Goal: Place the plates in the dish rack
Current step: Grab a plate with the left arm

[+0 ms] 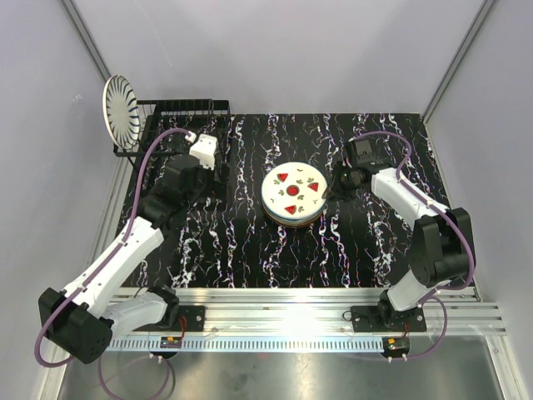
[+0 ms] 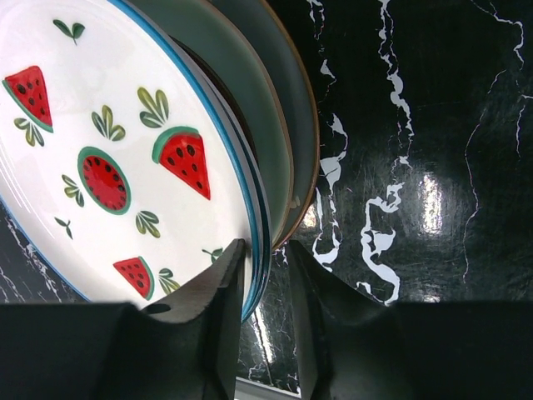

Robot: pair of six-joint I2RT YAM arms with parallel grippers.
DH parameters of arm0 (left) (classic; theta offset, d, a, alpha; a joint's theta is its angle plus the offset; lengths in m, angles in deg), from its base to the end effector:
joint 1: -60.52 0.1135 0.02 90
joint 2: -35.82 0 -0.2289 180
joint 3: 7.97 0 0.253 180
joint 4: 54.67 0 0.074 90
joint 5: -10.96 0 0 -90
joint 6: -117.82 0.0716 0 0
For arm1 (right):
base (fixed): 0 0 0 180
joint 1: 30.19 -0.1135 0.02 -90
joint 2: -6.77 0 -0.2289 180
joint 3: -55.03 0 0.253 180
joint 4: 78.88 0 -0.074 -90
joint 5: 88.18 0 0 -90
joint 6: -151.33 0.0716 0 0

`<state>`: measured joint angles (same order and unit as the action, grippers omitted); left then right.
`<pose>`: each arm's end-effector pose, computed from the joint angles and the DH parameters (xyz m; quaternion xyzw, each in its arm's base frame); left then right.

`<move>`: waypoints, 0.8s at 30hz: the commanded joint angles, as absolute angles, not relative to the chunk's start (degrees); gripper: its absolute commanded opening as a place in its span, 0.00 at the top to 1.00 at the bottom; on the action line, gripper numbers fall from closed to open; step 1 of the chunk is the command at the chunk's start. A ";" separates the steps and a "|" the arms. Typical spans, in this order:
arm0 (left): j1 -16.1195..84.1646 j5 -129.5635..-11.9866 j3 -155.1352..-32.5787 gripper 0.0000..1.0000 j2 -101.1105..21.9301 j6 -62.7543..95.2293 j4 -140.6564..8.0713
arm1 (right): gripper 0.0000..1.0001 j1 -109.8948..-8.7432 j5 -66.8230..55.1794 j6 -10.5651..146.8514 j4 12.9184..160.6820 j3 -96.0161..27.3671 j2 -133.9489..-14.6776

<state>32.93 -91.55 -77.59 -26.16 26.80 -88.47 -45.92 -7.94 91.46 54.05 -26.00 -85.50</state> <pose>0.2663 -0.1217 0.2858 0.1378 0.8344 -0.0403 0.5321 0.3366 0.1074 0.1699 0.0971 0.9539 0.1814 0.2187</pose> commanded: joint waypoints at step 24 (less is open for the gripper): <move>32.22 -91.96 -80.57 0.01 -26.67 27.47 -87.56 | 0.81 -45.84 -5.57 89.54 47.23 -31.90 -85.78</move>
<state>32.69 -91.53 -77.61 -26.20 26.80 -89.11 -45.94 -7.63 90.89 49.62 -28.71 -85.79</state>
